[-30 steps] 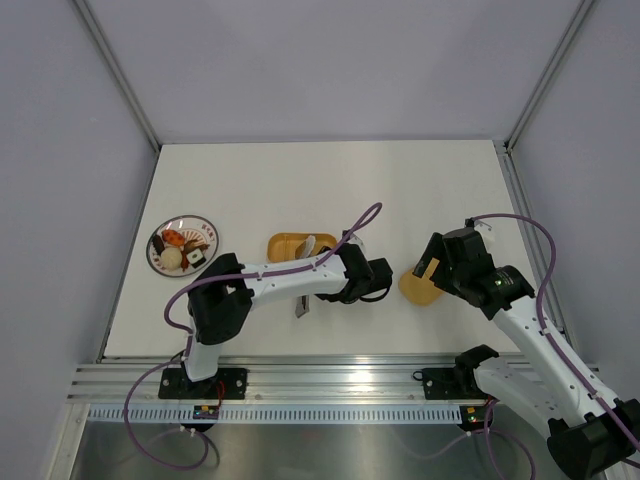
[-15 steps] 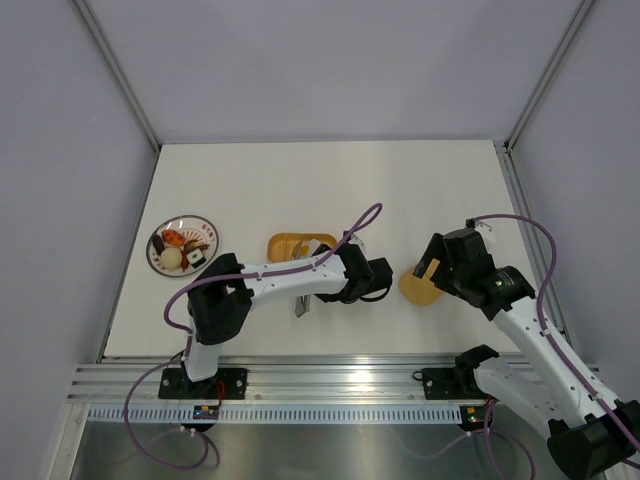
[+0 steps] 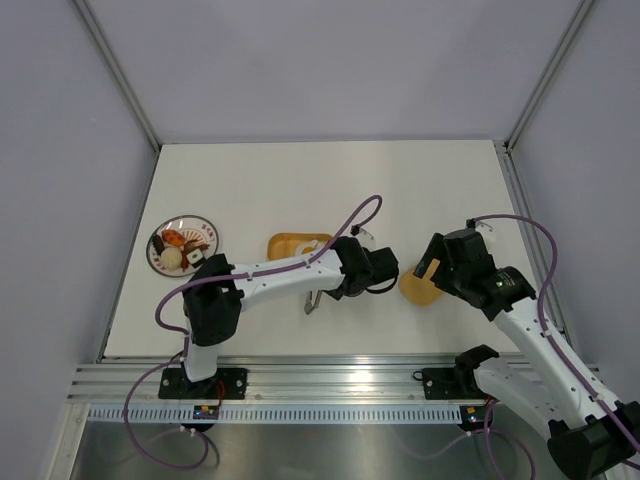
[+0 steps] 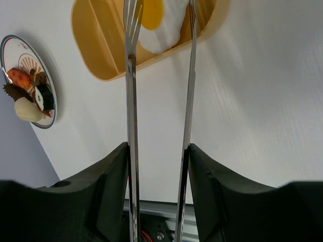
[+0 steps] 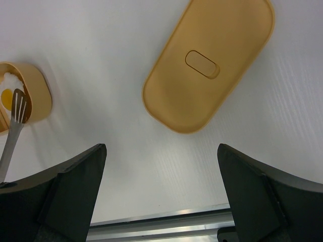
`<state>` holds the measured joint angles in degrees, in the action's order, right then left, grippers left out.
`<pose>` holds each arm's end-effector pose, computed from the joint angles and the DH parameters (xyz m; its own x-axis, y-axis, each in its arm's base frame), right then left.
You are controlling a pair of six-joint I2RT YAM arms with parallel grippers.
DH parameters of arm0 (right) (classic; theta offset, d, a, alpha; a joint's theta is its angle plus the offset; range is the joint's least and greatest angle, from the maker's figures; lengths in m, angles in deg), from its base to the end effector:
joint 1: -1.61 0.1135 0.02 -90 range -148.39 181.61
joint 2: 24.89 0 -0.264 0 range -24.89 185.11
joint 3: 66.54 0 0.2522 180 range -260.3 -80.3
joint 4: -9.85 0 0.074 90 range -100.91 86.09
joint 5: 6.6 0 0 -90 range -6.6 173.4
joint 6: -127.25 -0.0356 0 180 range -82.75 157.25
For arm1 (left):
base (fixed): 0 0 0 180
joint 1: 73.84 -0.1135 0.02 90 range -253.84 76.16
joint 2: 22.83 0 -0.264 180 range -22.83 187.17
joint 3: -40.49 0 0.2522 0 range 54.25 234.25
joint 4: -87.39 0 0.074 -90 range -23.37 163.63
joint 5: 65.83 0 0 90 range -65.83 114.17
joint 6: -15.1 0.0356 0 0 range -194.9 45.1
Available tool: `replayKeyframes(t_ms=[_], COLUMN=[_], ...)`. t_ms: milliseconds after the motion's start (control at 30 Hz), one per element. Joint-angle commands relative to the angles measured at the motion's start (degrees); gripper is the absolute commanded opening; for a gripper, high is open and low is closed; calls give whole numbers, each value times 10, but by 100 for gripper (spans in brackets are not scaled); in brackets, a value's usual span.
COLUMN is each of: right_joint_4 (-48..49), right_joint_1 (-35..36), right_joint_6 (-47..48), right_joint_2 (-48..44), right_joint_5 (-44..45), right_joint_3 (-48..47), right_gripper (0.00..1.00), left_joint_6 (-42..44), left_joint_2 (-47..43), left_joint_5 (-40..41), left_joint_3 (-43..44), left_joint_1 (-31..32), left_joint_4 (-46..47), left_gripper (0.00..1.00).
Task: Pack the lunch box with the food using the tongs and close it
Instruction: Place the fake food in the packing box.
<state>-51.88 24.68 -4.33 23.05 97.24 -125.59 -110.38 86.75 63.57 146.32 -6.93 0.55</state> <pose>0.1501 0.0547 0.2742 -0.6918 0.4058 -0.5973 0.2918 0.9137 0.2828 0.1616 -0.3215 0.2442 -0.7334 0.5766 -0.3600 0.3533 0.7758 0.5228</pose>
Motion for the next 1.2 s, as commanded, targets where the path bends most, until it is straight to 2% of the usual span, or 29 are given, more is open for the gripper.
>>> replayKeyframes(t_ms=[0,300,367,400,433,567,667,767,867,967,1067,1167], right_joint_4=[-8,-7,-7,-6,-6,-5,1,13,25,38,54,75], right_joint_1=[-5,-5,-5,-5,-5,-4,-5,-5,-5,-5,-5,-5], right_joint_6=[-8,-9,-8,-8,-8,-7,-3,4,15,33,52,69], right_joint_2=[-11,-11,-10,-10,-10,-9,-8,4,22,44,65,88], right_joint_5=[-1,-1,-2,-2,-2,-5,-5,-15,-34,-45,-56,-85], right_joint_3=[-6,-4,-5,-5,-5,-7,-7,-12,-22,-32,-38,-44], right_gripper=[100,100,100,99,99,100,99,100,100,100,99,99], left_joint_6=[16,20,18,18,18,9,7,2,-5,5,16,16], left_joint_2=[-34,-66,-71,-73,-77,-88,-107,-132,-169,-214,-270,-306], left_joint_5=[-24,-42,-35,-21,-14,18,29,47,63,48,28,6], left_joint_3=[35,58,69,72,77,95,103,106,87,32,-15,-49], left_joint_1=[0,0,0,-1,-1,-17,-31,-46,-107,-164,-255,-316], left_joint_4=[20,30,22,20,16,-14,-31,-54,-69,-55,-47,-51], left_gripper=[51,50,46,43,33,10,0,0,0,0,0,0])
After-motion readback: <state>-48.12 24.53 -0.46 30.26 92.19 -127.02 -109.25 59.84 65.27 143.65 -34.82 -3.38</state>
